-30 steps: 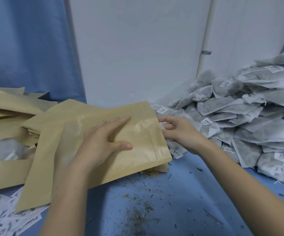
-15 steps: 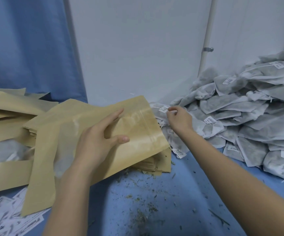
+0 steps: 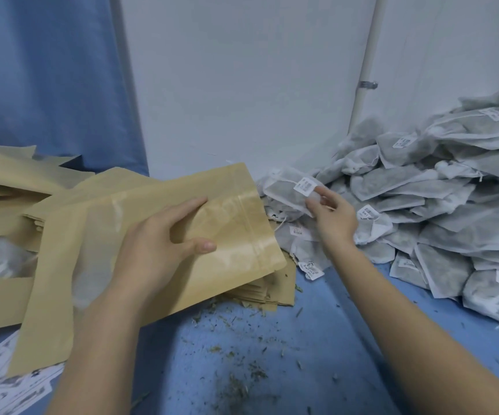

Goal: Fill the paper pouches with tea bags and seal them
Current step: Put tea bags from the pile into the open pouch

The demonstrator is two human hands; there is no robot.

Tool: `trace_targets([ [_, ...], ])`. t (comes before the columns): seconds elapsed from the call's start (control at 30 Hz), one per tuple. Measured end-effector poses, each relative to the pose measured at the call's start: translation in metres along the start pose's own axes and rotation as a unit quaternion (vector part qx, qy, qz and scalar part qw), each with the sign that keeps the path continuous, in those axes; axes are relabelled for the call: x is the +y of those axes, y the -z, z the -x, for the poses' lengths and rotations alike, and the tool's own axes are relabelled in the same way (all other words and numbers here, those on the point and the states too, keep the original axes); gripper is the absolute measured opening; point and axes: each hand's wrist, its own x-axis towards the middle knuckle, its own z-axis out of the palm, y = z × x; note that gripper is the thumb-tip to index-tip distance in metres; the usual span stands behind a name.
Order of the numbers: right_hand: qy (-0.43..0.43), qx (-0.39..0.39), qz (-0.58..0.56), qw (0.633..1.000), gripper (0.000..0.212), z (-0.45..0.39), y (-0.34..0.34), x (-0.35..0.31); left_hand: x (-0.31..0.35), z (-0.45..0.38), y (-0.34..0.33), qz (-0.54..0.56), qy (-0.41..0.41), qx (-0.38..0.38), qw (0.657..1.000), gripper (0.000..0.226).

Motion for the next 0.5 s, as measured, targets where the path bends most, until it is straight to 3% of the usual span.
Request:
trace_targets([
  [0.1,0.02,-0.089,-0.082,0.992,0.029,0.014,0.035,-0.011,0.0,0.0,0.0,0.002,0.005,0.007,1.0,0.064],
  [0.27,0.072,-0.317,-0.069,0.943,0.027,0.043,0.044,-0.043,0.006,0.0,-0.003,0.004,-0.004,-0.018,1.0,0.067],
  [0.43,0.103,-0.368,0.174,0.908,0.019,0.047,-0.02,-0.05,0.013,0.0,-0.01,0.009,-0.038,-0.069,0.997,0.07],
  [0.5,0.085,-0.391,0.188,0.897,0.017,0.044,-0.03,-0.051,0.012,-0.001,-0.01,0.012,-0.026,-0.051,0.998,0.068],
])
